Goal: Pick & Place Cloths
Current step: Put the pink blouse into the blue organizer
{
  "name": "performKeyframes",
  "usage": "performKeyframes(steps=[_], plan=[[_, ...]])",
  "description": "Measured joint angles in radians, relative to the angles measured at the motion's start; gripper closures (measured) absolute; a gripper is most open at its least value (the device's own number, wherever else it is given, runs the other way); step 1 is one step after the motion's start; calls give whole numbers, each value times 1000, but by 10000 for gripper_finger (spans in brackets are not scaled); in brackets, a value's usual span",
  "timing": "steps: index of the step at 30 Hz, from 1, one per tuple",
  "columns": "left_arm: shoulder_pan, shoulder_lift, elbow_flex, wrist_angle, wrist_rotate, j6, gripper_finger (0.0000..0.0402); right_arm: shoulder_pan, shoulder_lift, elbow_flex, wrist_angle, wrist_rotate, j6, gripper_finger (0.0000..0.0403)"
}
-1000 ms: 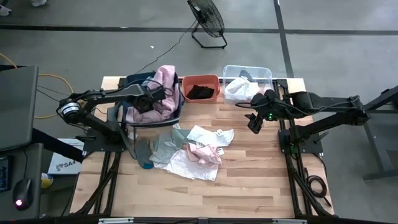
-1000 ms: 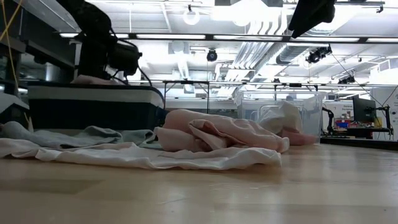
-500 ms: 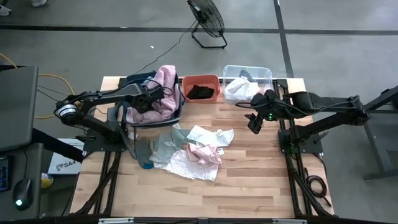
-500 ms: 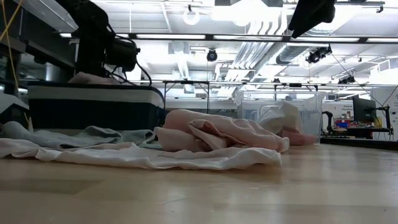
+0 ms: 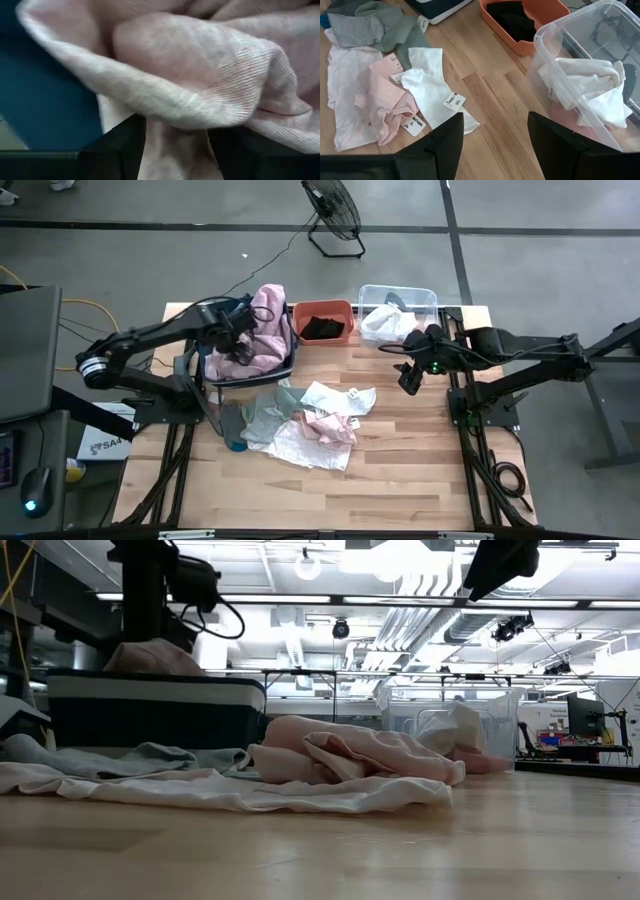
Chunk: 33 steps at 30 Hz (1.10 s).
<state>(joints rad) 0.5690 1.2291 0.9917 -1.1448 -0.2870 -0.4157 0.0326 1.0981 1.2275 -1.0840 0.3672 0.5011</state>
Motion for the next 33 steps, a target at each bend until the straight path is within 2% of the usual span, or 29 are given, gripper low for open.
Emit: performKeyframes(steps=[9,17,21,33], plan=[[0,-15,71,-64,-89,-11,202,0,0,0,0,0,0,190],[0,-15,135,-60,-195,-61,202,0,0,0,0,0,0,190],[0,-15,163,-29,-204,-61,202,0,0,0,0,0,0,190],[2,-1,173,367,-147,79,202,0,0,0,4,0,0,190]])
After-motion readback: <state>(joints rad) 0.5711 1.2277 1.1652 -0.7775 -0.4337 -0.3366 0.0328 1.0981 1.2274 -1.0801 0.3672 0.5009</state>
